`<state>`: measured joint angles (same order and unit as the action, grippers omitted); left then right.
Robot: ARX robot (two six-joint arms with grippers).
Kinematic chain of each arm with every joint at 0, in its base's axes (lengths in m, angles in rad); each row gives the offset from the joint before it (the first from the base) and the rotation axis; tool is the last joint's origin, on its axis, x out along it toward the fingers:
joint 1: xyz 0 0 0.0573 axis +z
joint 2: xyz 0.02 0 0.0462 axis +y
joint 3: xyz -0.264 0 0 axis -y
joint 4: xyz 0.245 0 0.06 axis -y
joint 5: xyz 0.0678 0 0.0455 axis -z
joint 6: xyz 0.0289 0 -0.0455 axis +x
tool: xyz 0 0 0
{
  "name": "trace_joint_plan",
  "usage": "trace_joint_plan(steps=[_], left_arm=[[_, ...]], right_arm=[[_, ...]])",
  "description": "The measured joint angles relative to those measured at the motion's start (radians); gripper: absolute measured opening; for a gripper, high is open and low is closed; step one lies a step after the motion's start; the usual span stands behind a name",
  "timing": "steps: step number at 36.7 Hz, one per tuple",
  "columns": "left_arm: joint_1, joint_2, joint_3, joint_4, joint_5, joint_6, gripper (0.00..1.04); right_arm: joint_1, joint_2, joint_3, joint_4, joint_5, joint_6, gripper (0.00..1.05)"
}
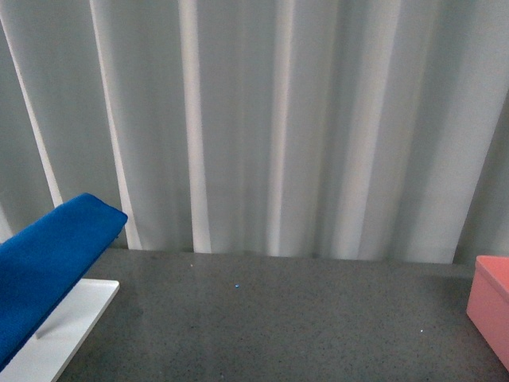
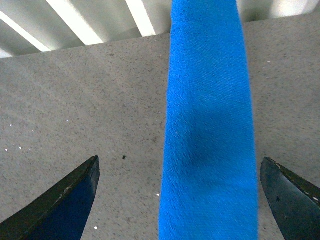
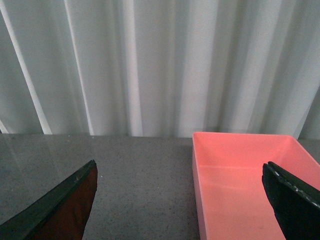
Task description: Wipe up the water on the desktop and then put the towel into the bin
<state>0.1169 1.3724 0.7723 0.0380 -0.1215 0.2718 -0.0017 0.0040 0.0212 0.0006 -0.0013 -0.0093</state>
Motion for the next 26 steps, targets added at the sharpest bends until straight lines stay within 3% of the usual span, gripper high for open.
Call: trace_joint_plan(steps=[11,26], left_arm=[[-0.066,0.332,0.318,-0.06,-0.014,0.05,0.98],[-0.119,0.49,0.411,-0.062,-0.04,0.048,0.98]], right_arm=[[0.0,0.0,0.0,0.0,0.0,0.0,0.98],[0.0,0.0,0.0,0.0,0.0,0.0,0.98]])
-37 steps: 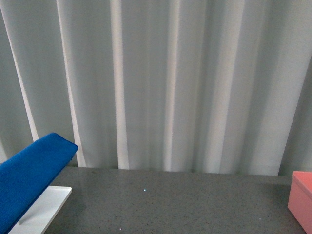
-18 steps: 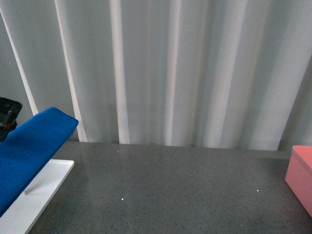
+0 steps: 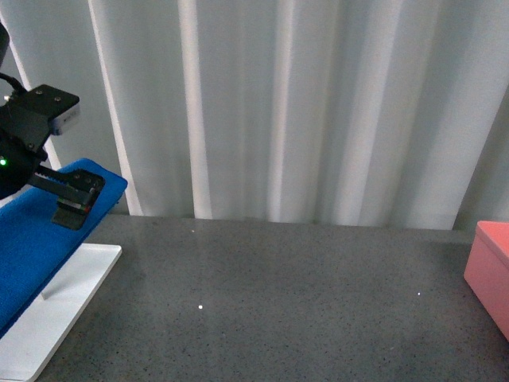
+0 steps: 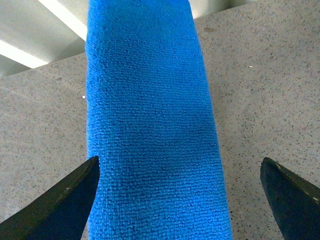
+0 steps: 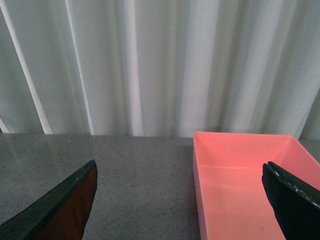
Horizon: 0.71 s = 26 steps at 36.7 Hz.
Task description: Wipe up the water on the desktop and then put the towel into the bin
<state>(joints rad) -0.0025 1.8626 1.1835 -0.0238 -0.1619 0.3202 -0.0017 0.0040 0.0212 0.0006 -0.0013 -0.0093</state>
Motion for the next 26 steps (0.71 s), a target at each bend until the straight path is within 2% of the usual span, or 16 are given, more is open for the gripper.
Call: trace_joint_plan(steps=[16,26], left_arm=[[-0.009,0.071,-0.023,0.093,-0.001,-0.029,0.98],[-0.017,0.082,-0.071,0.188,-0.039,0.002,0.98]], right_arm=[[0.0,0.0,0.0,0.0,0.0,0.0,0.98],[0.0,0.0,0.0,0.0,0.0,0.0,0.98]])
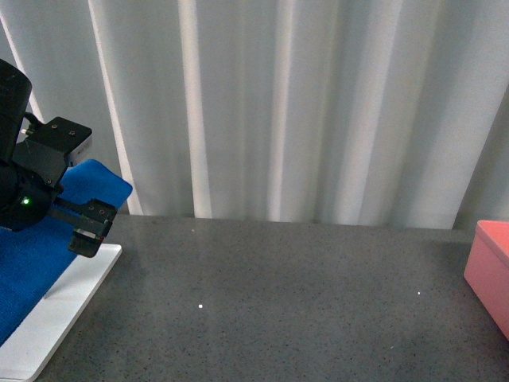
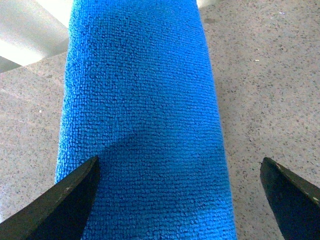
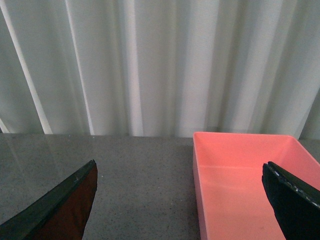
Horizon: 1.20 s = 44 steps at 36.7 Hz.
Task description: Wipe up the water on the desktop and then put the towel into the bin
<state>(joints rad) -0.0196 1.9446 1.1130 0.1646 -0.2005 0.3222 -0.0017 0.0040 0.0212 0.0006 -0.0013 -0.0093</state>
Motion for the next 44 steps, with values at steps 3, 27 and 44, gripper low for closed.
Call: trace_joint_plan(steps=[3,27,44], left_arm=[[0.005,0.016,-0.001,0.028,-0.039,0.013,0.98],[0.014,-0.034,-0.103,0.153,-0.05,-0.002,0.05],[-0.174,-0.404,-0.156,0.209,0.184,-0.13,0.05]], right_arm=[[0.0,0.0,0.0,0.0,0.0,0.0,0.98],[0.0,0.0,0.0,0.0,0.0,0.0,0.98],[0.0,0.0,0.0,0.0,0.0,0.0,0.98]])
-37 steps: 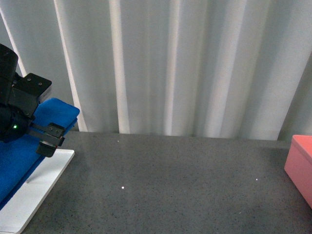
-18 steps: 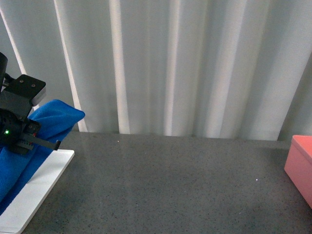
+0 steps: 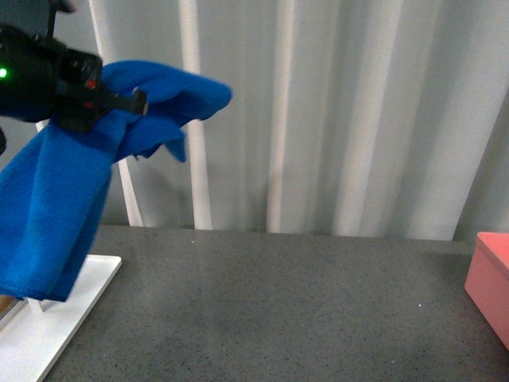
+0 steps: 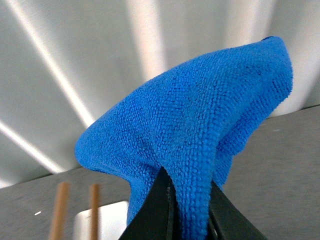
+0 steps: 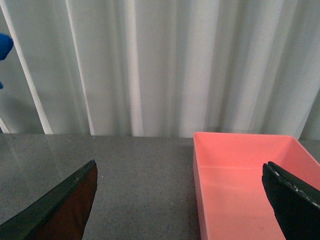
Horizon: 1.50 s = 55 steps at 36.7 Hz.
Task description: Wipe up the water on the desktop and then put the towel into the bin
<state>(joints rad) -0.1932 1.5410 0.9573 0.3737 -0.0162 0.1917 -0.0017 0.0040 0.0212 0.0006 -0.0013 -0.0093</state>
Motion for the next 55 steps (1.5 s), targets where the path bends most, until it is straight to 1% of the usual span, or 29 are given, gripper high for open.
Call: trace_joint_plan(steps=[2,6,10,14,18,19,21,24,25,26,27,29,31,33,37,44,48,50,52,55], left_arm=[[-0.053,-0.03,-0.011,0.021,0.063,-0.063,0.05],[-0.138,-0.042,-0.017,0.079,0.113,-0.169,0.05],[-0.212,-0.036,-0.016,0.108,0.116,-0.227,0.05],[-0.3,-0.008,-0.001,0.125,0.095,-0.277,0.05],[-0.341,0.011,0.01,0.123,0.061,-0.276,0.05],[-0.355,0.018,0.019,0.109,0.034,-0.274,0.05],[-0.364,0.023,0.025,0.103,0.025,-0.272,0.05],[-0.365,0.023,0.028,0.103,0.019,-0.272,0.05],[-0.365,0.023,0.029,0.103,0.018,-0.271,0.05],[-0.365,0.023,0.03,0.103,0.016,-0.272,0.05],[-0.365,0.023,0.03,0.103,0.016,-0.271,0.05],[-0.365,0.023,0.031,0.103,0.019,-0.271,0.05],[-0.365,0.024,0.031,0.103,0.017,-0.271,0.05],[-0.364,0.024,0.031,0.102,0.017,-0.271,0.05],[-0.363,0.024,0.031,0.102,0.016,-0.272,0.05],[-0.365,0.024,0.031,0.102,0.017,-0.272,0.05],[-0.365,0.024,0.031,0.102,0.016,-0.271,0.05],[-0.365,0.024,0.031,0.102,0.016,-0.272,0.05],[-0.365,0.024,0.031,0.102,0.015,-0.272,0.05],[-0.365,0.024,0.031,0.102,0.016,-0.271,0.05]], right_arm=[[0.0,0.0,0.0,0.0,0.0,0.0,0.98],[0.0,0.0,0.0,0.0,0.0,0.0,0.98],[0.0,0.0,0.0,0.0,0.0,0.0,0.98],[0.0,0.0,0.0,0.0,0.0,0.0,0.98],[0.0,0.0,0.0,0.0,0.0,0.0,0.98],[0.0,0.0,0.0,0.0,0.0,0.0,0.98],[-0.001,0.002,0.0,-0.002,-0.008,0.0,0.98],[-0.084,0.125,0.049,-0.116,-0.266,-0.039,0.98],[-0.106,0.184,0.055,-0.113,-0.339,-0.049,0.98],[-0.121,0.232,0.056,-0.098,-0.388,-0.061,0.98],[-0.138,0.324,0.055,-0.05,-0.463,-0.073,0.98],[-0.15,0.452,0.055,0.042,-0.538,-0.087,0.98],[-0.146,0.58,0.062,0.143,-0.589,-0.097,0.98],[-0.116,0.784,0.089,0.302,-0.657,-0.099,0.98],[-0.052,0.974,0.129,0.453,-0.677,-0.081,0.98],[0.094,1.18,0.196,0.616,-0.693,-0.006,0.98],[0.199,1.271,0.24,0.712,-0.709,0.056,0.98],[0.254,1.314,0.272,0.756,-0.693,0.082,0.98],[0.293,1.354,0.307,0.775,-0.65,0.097,0.98],[0.323,1.41,0.356,0.801,-0.599,0.133,0.98]])
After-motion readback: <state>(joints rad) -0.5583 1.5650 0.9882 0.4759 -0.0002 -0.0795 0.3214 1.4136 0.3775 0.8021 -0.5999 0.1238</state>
